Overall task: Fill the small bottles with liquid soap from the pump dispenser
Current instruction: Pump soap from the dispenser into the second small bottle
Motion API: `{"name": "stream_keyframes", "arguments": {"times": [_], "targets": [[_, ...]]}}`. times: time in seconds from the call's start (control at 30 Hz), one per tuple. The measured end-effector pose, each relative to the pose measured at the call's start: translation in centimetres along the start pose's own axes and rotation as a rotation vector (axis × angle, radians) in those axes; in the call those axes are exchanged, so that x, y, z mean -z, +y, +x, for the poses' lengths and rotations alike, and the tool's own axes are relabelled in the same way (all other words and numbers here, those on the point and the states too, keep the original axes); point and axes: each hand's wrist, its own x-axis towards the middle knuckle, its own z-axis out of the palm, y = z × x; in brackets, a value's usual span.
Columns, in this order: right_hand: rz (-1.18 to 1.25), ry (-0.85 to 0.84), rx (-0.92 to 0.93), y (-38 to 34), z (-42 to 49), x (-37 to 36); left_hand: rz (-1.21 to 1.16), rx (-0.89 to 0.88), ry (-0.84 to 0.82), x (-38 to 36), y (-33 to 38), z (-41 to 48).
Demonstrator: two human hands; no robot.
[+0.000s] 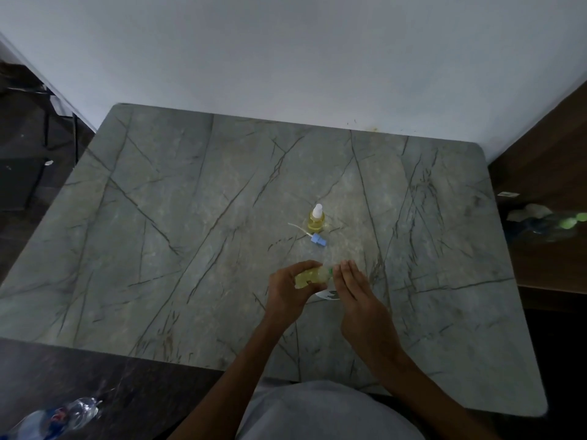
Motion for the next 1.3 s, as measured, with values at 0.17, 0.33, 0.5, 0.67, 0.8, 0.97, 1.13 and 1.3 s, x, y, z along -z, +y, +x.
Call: {"name": "stream_keyframes", "arguments": {"times": [0.17, 0.33, 0.5, 0.67, 0.8, 0.97, 1.13, 1.3], "targets": [[0.012, 0.034, -0.012, 0.0, -0.3, 0.4, -0.052, 0.027, 0.002, -0.1, 0.5, -0.3], [-0.007, 0.024, 0.007, -0.3, -0.2, 1.1, -0.054, 0.011, 0.004, 0.1, 0.6, -0.4], [-0.01, 0.019, 0.024, 0.2, -0.4, 0.5, -0.055, 0.012, 0.001, 0.1, 0.8, -0.3], [0.022, 0.029, 0.009, 0.4, -0.6, 0.1, -0.042, 0.02, -0.005, 0.0, 0.6, -0.3], [0.044, 0.025, -0.008, 0.1, -0.9, -0.4, -0.007, 0.011, -0.013, 0.0, 0.3, -0.3], [0.076, -0.003, -0.039, -0.1, -0.9, 0.1, -0.01, 0.012, -0.01, 0.1, 0.8, -0.2], [0.037, 0.0, -0.003, -0.3, 0.0, 1.2, -0.022, -0.009, 0.003, 0.1, 0.7, 0.1], [0.034, 0.022, -0.007, -0.3, -0.1, 1.0, -0.03, -0.014, 0.004, -0.1, 0.4, 0.1]]}}
